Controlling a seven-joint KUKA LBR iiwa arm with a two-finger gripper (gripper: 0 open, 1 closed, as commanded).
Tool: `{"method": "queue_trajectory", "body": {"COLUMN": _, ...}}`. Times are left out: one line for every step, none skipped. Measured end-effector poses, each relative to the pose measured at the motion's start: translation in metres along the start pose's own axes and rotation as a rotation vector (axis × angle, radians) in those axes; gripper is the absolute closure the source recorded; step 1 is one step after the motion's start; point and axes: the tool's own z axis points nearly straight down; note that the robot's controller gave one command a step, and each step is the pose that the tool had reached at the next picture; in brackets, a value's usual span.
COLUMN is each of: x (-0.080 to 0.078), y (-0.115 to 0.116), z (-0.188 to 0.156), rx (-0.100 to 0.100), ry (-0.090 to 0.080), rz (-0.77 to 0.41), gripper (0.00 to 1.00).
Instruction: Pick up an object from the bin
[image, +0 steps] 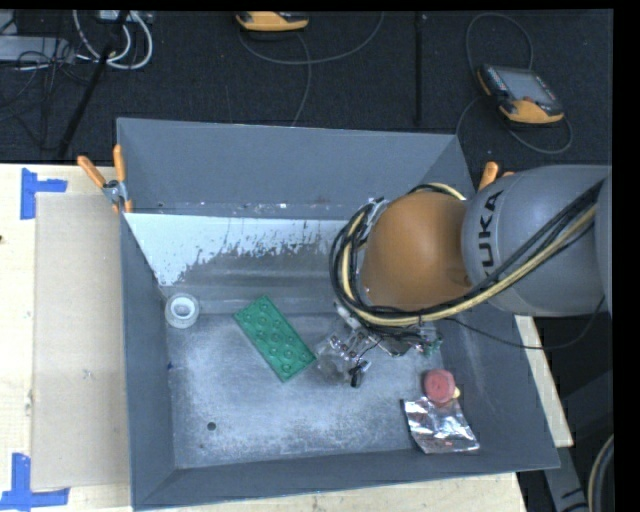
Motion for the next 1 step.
{"method": "queue_trajectory", "body": {"x": 0.0334, "y": 0.0023, "z": -0.0838, "rx": 0.005, "ry": -0.006, "rz": 0.047, "gripper": 1.0}}
